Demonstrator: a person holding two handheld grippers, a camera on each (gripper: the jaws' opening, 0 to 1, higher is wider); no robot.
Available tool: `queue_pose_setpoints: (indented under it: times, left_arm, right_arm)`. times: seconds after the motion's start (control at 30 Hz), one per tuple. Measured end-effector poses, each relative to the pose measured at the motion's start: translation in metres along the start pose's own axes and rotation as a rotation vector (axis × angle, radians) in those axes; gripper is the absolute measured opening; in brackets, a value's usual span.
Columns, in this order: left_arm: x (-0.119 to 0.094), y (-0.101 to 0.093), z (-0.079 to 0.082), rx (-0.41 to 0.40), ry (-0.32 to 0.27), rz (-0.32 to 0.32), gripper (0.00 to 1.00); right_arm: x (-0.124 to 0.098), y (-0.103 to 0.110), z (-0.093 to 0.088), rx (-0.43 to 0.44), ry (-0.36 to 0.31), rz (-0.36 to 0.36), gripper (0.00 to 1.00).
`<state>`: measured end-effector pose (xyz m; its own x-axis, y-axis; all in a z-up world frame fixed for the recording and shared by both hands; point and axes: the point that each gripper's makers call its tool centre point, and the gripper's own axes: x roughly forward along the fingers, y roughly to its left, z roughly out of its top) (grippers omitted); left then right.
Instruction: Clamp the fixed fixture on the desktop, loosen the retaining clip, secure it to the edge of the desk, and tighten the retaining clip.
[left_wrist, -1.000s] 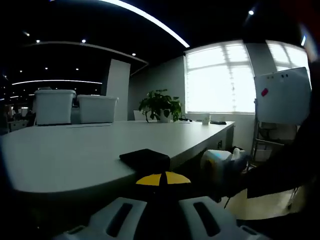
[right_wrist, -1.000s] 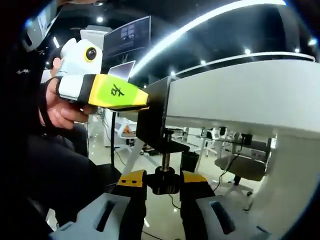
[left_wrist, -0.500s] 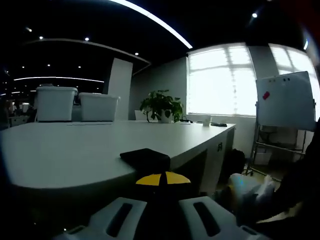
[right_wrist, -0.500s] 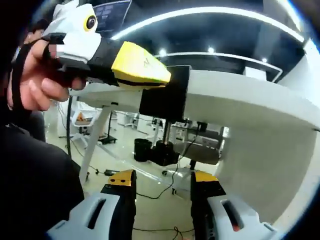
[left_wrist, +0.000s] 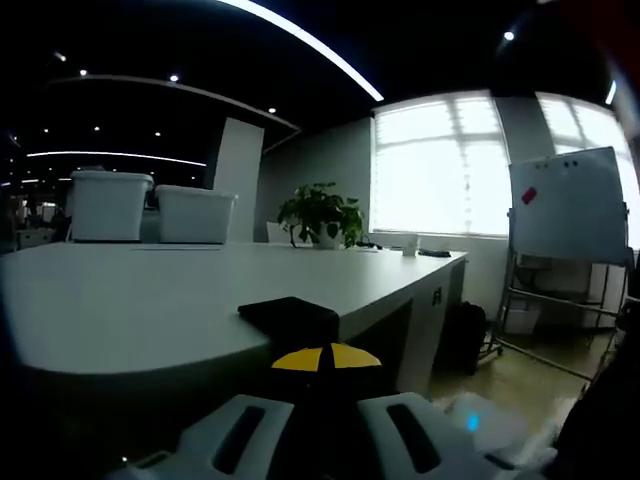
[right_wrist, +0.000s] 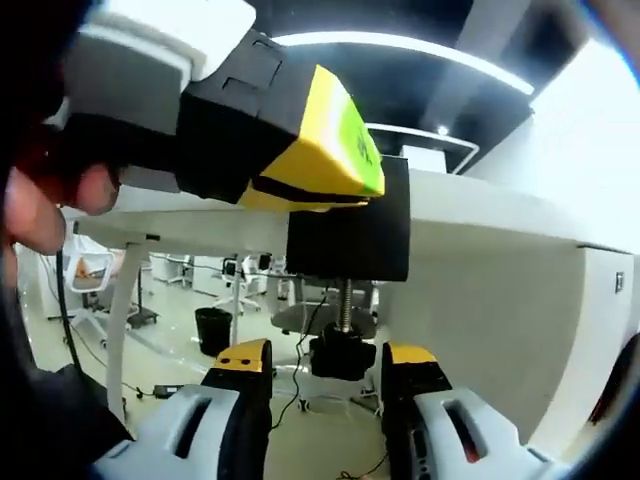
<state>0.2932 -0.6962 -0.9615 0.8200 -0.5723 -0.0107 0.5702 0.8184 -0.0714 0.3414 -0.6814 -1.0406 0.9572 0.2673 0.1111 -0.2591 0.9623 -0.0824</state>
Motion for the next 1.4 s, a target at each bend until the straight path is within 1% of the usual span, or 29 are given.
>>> queue_pose_setpoints:
  times: [0.07,0.3,0.4,0.53,0.6,0.8,0.83,0.93,0.97,1.03,1.07,1.17,1.2,1.23,1.27,1.33,1.4]
  left_arm:
    - [0.000,0.000,0.000,-0.002,-0.001,0.001,0.01]
    - [0.001,0.000,0.000,-0.007,-0.005,0.001,0.01]
    - [0.000,0.000,0.000,-0.009,-0.008,0.003,0.01]
    - [0.000,0.000,0.000,-0.003,-0.008,0.006,0.01]
    - [-0.001,0.000,-0.001,-0.013,-0.011,0.006,0.01]
    - [-0.001,0.000,-0.001,-0.009,-0.010,0.006,0.01]
    - [-0.001,0.000,-0.001,-0.007,-0.009,0.005,0.01]
    - [-0.001,0.000,-0.001,-0.006,-0.008,0.005,0.01]
    - [-0.001,0.000,-0.001,-0.005,-0.008,0.006,0.01]
    - [-0.001,0.000,-0.001,-0.004,-0.008,0.007,0.01]
    - [0.000,0.000,-0.001,-0.002,-0.007,0.008,0.01]
    - [0.000,0.000,-0.001,0.001,-0.007,0.009,0.01]
    - [-0.001,0.000,-0.001,0.003,-0.006,0.010,0.01]
    - [-0.001,0.000,-0.001,0.005,-0.006,0.010,0.01]
    - [-0.001,0.000,-0.001,0.006,-0.006,0.011,0.01]
    - [-0.001,0.001,-0.001,0.011,-0.005,0.011,0.01]
    - [-0.001,0.001,-0.001,0.017,-0.003,0.012,0.01]
  right_arm:
    - [0.001,0.000,0.001,0.010,0.002,-0.007,0.41]
    - [0.000,-0.005,0.003,0.002,0.001,-0.026,0.38]
    - [-0.002,-0.003,0.005,-0.012,-0.006,-0.021,0.33]
    - [-0.003,-0.007,0.005,-0.050,-0.002,-0.032,0.25]
    - [-0.003,-0.008,0.005,-0.052,0.001,-0.024,0.25]
    - [-0.004,-0.007,0.005,-0.049,-0.002,0.021,0.25]
    - [-0.004,-0.007,0.005,-0.049,-0.004,0.040,0.24]
    - [-0.004,-0.004,0.006,-0.080,-0.014,0.138,0.24]
    - [-0.004,-0.004,0.005,-0.071,-0.009,0.166,0.24]
    - [-0.003,-0.002,0.005,-0.096,-0.006,0.223,0.24]
    - [-0.003,-0.001,0.005,-0.084,-0.002,0.252,0.24]
    - [-0.003,0.002,0.005,-0.087,0.000,0.349,0.24]
    - [-0.003,0.003,0.006,-0.107,-0.001,0.371,0.24]
    - [-0.003,0.005,0.006,-0.127,-0.004,0.408,0.24]
    - [-0.003,0.006,0.006,-0.126,-0.004,0.441,0.24]
    - [-0.004,0.007,0.006,-0.086,0.002,0.512,0.24]
    - [-0.004,0.009,0.006,-0.109,-0.002,0.579,0.24]
